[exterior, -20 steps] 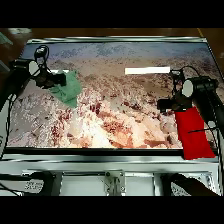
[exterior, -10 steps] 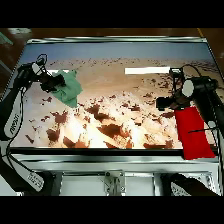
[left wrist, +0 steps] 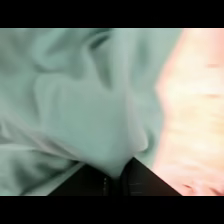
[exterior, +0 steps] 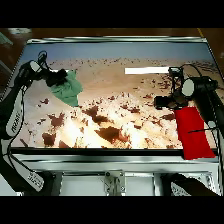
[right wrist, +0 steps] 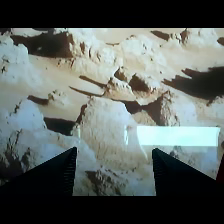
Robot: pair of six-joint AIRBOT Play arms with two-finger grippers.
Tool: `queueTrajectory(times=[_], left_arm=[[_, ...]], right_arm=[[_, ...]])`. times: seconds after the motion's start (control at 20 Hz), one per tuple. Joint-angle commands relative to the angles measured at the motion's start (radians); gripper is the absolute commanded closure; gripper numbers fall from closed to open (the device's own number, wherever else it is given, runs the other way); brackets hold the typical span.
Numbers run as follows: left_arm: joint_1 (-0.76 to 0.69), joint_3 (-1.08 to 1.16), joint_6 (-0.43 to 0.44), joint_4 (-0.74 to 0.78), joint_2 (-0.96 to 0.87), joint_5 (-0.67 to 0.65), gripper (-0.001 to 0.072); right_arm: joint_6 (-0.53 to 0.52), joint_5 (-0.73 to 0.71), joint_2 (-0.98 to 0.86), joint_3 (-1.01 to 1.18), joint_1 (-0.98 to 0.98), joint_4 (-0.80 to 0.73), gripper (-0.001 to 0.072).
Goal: Fold the shirts.
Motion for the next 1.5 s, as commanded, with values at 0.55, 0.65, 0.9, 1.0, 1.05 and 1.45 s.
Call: queueTrajectory(times=[0.55, 0.65, 0.9, 1.0, 1.05, 1.45], left_arm=[[-0.502, 0.002, 0.150, -0.129, 0.467, -0.236, 0.0674], [-0.605, -0.063, 0.123, -0.122, 0.460, -0.175, 0.0674], [-0.792, -0.287, 0.033, -0.114, 0.377, 0.055, 0.0673], [-0.814, -0.307, 0.018, -0.125, 0.315, 0.097, 0.0622], [-0.805, -0.301, 0.024, -0.141, 0.299, 0.097, 0.0617], [-0.346, -0.199, 0.127, -0.130, 0.373, -0.348, -0.0010]], right_arm=[[-0.106, 0.278, 0.127, 0.003, 0.000, -0.073, 0.0125], [-0.116, 0.314, 0.169, 0.003, 0.000, -0.089, 0.0124], [-0.115, 0.371, 0.187, 0.003, 0.000, -0.041, 0.0124], [-0.113, 0.345, 0.187, 0.003, 0.000, 0.006, 0.0125], [-0.108, 0.332, 0.187, 0.003, 0.000, 0.025, 0.0124], [-0.105, 0.278, 0.187, -0.042, 0.000, -0.005, 0.0124]])
